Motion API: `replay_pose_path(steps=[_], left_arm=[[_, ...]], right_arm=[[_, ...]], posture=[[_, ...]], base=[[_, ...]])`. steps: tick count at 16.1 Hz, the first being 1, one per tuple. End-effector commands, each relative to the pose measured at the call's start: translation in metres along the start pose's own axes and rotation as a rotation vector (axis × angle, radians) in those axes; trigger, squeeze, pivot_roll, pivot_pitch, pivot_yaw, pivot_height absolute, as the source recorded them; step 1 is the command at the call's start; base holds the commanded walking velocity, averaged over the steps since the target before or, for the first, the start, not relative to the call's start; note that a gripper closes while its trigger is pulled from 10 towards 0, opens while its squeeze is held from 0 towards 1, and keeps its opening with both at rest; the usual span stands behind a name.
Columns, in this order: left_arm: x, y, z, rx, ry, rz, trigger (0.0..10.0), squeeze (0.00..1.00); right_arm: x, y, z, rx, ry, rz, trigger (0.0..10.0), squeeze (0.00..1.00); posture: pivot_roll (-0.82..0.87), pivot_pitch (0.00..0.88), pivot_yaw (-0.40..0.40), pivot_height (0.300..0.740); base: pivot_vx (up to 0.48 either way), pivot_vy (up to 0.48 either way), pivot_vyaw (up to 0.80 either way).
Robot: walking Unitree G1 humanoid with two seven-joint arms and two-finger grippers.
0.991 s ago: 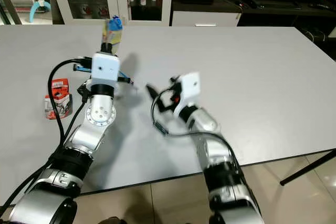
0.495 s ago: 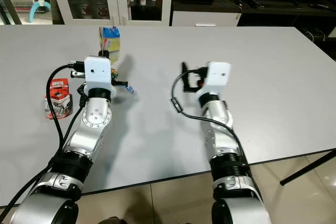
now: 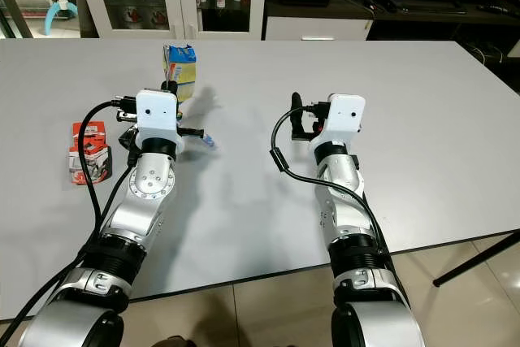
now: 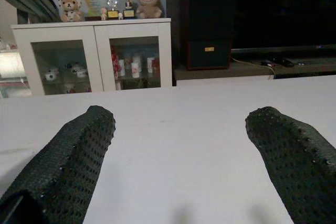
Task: Picking trash to rubbish bin
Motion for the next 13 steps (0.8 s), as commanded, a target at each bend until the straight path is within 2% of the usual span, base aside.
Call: replay_pose_path(steps=[1, 13], left_arm=[[0.0069, 0.0023, 0.0009, 0.013, -0.035, -0.008, 10.0, 0.00], [0.0057, 0.0017, 0.0008, 0.014, -0.032, -0.023, 10.0, 0.00]], right_arm=[[0.0020, 0.0010, -0.0013, 0.005, -0.011, -0.001, 10.0, 0.00], [-0.0012, -0.0053, -0.0010, -0.016, -0.001, -0.016, 10.0, 0.00]], posture=[[-0.05, 0.035, -0.092, 0.740], [-0.05, 0.035, -0.093, 0.740]], base=[[-0.285, 0.000, 0.00], [-0.280, 0.000, 0.00]])
Point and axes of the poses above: a point about 5 cm out from each wrist's last joint towards the gripper, its own z axis pointing back from the gripper into the wrist, its own y axis along the axis of the wrist's last joint, x = y × z, the point moved 4 cm from there along -z, pointing out of the wrist towards the gripper, and after that the axes turned 7 degrees about -z, right-handed, at the moved point
